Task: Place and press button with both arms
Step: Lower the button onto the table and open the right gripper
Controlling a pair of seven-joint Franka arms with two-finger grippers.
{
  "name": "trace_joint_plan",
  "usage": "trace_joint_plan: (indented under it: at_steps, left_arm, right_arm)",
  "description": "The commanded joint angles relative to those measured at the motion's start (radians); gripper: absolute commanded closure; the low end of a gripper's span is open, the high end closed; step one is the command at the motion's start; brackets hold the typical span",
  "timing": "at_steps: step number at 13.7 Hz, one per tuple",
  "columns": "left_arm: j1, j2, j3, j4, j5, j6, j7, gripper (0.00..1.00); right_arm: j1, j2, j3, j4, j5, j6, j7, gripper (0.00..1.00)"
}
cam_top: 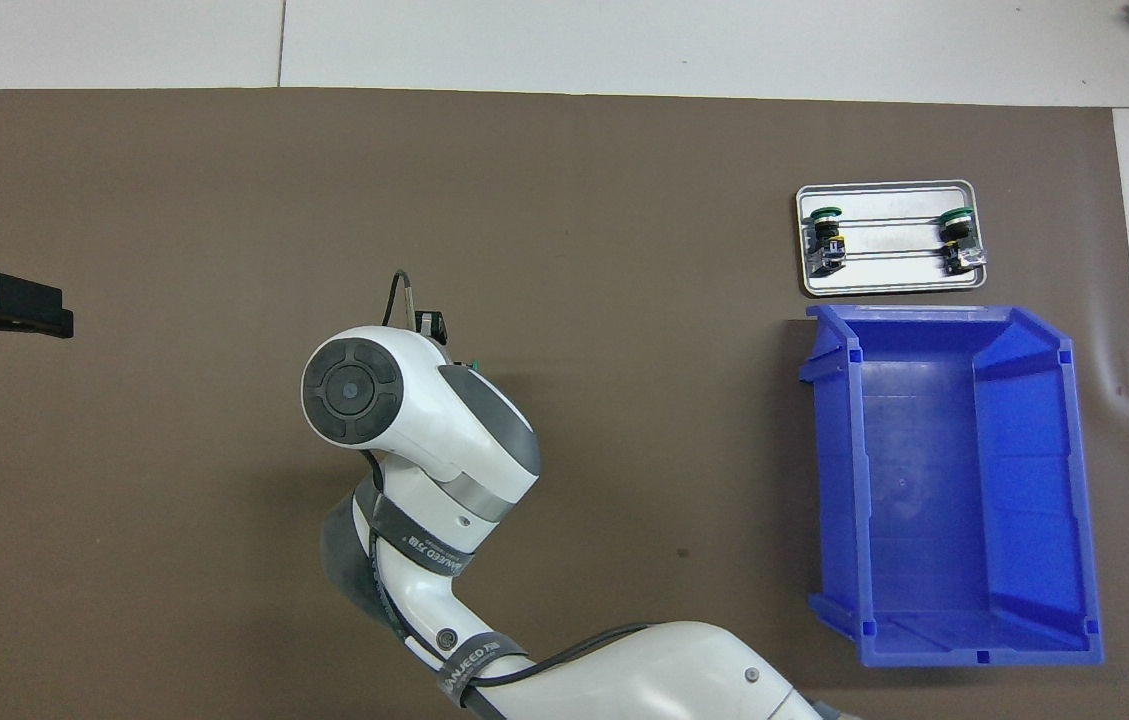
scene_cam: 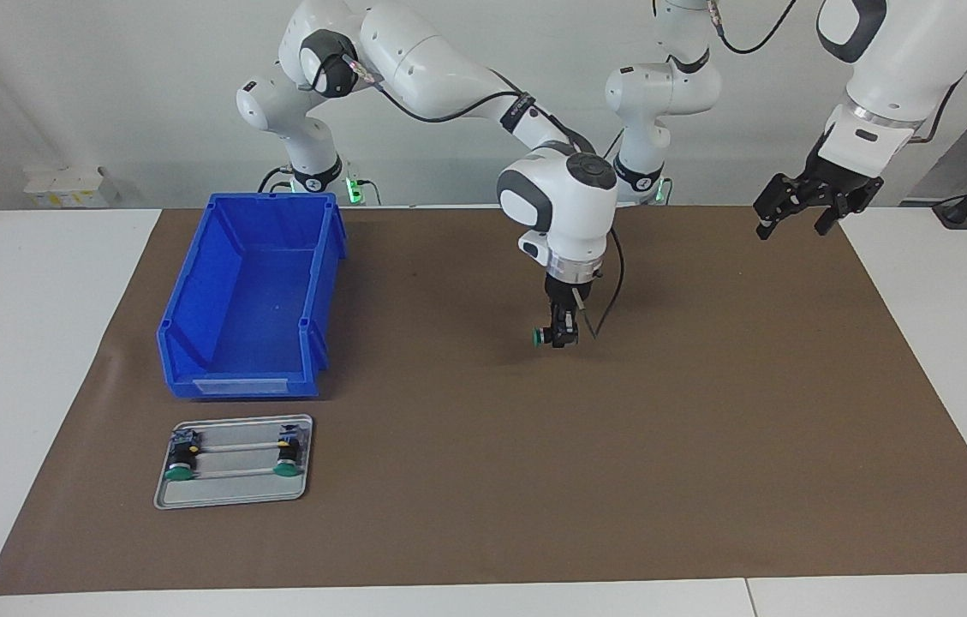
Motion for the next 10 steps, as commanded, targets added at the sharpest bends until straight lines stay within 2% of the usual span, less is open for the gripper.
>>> trace_joint_plan:
  at_steps: [1, 6, 9, 10]
  left_arm:
    - [0.005, -0.028, 0.0, -0.026, 0.002, -0.004, -0.005, 0.01]
    - [0.005, -0.028, 0.0, -0.026, 0.002, -0.004, -0.005, 0.01]
    - [0.005, -0.028, 0.0, -0.026, 0.002, -0.004, -0.005, 0.01]
    - [0.005, -0.028, 0.0, -0.026, 0.002, -0.004, -0.005, 0.01]
  right_arm:
    - [0.007, 0.034, 0.002, 0.003, -0.024, 0.028, 0.041, 1.0]
    - [0.047, 0.057, 0.002, -0.011, -0.059, 0.056, 0.064, 1.0]
    - [0.055, 0.048, 0.002, -0.036, -0.076, 0.068, 0.047, 0.64]
    - [0.063, 0.046, 0.002, -0.036, -0.079, 0.068, 0.03, 0.44]
